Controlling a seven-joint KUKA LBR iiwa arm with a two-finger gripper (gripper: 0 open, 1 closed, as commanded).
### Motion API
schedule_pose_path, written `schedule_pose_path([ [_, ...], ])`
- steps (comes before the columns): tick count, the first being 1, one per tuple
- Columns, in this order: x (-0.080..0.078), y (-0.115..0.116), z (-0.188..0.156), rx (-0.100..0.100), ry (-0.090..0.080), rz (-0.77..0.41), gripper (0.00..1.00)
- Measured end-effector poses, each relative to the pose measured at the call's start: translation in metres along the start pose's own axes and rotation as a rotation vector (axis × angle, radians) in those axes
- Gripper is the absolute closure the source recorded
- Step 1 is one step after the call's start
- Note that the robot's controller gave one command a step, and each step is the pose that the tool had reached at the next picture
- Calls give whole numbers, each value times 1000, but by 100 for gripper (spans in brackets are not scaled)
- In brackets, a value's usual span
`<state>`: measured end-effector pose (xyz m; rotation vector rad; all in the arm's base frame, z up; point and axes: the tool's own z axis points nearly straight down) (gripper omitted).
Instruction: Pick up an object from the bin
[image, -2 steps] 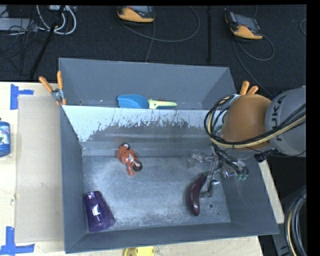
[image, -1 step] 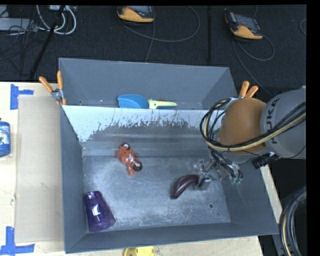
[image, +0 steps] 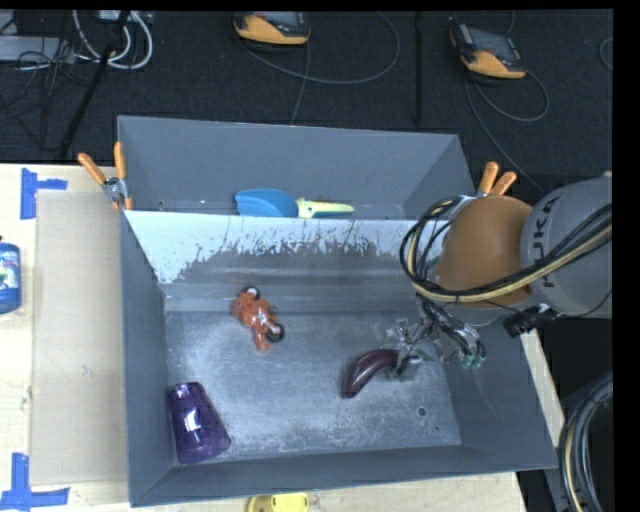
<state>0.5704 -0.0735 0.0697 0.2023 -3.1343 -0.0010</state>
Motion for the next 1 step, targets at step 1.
schedule_pose_path([
  [1, -4, -4, -127, 1, -3, 29, 100],
])
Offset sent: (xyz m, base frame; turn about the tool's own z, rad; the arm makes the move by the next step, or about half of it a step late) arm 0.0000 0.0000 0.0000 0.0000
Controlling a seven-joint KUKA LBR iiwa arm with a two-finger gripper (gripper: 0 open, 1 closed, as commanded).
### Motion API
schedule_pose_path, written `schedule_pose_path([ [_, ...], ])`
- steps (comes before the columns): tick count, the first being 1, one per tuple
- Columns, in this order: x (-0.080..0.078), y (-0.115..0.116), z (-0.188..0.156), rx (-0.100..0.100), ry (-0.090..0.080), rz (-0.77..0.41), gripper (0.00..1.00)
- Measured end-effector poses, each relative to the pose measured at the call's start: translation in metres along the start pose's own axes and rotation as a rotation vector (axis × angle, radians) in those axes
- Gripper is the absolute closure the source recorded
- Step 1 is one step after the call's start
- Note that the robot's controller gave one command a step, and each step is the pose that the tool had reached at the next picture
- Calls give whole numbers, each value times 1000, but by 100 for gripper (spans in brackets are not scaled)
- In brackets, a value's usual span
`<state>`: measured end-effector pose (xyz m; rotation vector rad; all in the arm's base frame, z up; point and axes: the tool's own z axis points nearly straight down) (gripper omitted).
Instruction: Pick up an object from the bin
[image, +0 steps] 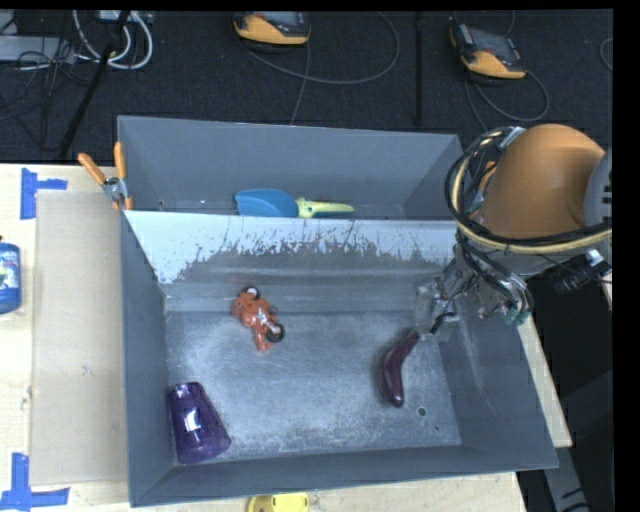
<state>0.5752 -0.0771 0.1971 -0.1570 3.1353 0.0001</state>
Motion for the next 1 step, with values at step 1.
schedule_pose_path([
  [1, 0, 0, 0, 0, 1, 0, 0],
])
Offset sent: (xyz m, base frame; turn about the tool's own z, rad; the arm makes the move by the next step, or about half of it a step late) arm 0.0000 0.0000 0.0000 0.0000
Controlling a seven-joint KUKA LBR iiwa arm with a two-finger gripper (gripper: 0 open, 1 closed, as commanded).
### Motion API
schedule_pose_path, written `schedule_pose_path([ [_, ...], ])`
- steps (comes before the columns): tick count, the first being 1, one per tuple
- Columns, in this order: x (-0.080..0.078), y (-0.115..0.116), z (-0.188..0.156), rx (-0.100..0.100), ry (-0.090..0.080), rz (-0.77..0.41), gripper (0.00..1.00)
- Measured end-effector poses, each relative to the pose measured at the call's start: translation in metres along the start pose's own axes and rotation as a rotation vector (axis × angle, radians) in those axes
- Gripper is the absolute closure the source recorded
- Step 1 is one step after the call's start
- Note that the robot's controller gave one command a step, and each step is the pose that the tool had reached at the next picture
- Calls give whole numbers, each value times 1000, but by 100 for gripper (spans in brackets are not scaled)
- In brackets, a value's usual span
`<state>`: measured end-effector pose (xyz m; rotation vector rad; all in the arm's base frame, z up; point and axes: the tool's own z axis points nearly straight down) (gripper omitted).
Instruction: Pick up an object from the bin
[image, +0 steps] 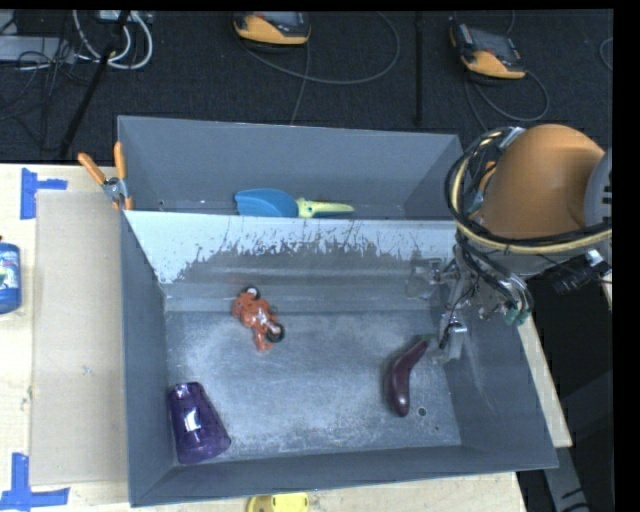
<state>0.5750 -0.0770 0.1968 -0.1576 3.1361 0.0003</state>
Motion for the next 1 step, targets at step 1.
schedule_pose_path([
  [1, 0, 0, 0, 0, 0, 0, 0],
])
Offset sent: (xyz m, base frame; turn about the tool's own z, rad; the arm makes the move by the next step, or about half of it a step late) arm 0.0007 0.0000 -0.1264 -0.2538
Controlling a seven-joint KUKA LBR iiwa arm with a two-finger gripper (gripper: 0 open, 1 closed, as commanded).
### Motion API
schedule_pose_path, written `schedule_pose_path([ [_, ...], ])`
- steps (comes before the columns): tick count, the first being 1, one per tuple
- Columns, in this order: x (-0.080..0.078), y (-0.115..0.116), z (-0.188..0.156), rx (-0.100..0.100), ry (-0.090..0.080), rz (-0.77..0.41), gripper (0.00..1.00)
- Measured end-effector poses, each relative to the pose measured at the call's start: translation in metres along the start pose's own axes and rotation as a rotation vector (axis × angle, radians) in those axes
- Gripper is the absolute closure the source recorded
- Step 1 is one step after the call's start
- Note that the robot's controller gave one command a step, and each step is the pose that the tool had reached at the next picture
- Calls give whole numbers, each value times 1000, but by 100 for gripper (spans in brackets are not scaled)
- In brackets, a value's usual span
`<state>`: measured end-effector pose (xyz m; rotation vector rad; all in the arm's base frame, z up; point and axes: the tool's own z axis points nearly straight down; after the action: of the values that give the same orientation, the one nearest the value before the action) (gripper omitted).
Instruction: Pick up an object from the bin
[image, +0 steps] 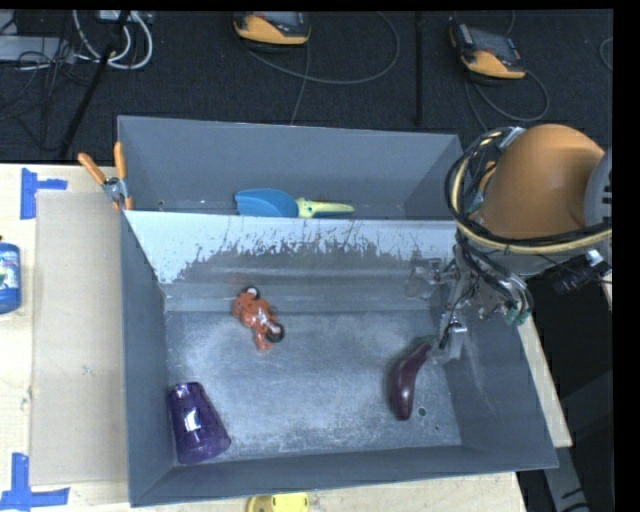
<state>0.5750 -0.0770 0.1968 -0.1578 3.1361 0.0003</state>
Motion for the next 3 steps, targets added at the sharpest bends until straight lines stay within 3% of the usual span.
schedule_pose_path([
  [1, -2, 0, 28, 2, -6, -60, 0],
  [2, 5, -6, 95, 0, -3, -87, 0],
  [3, 26, 0, 127, -1, 2, -192, 100],
])
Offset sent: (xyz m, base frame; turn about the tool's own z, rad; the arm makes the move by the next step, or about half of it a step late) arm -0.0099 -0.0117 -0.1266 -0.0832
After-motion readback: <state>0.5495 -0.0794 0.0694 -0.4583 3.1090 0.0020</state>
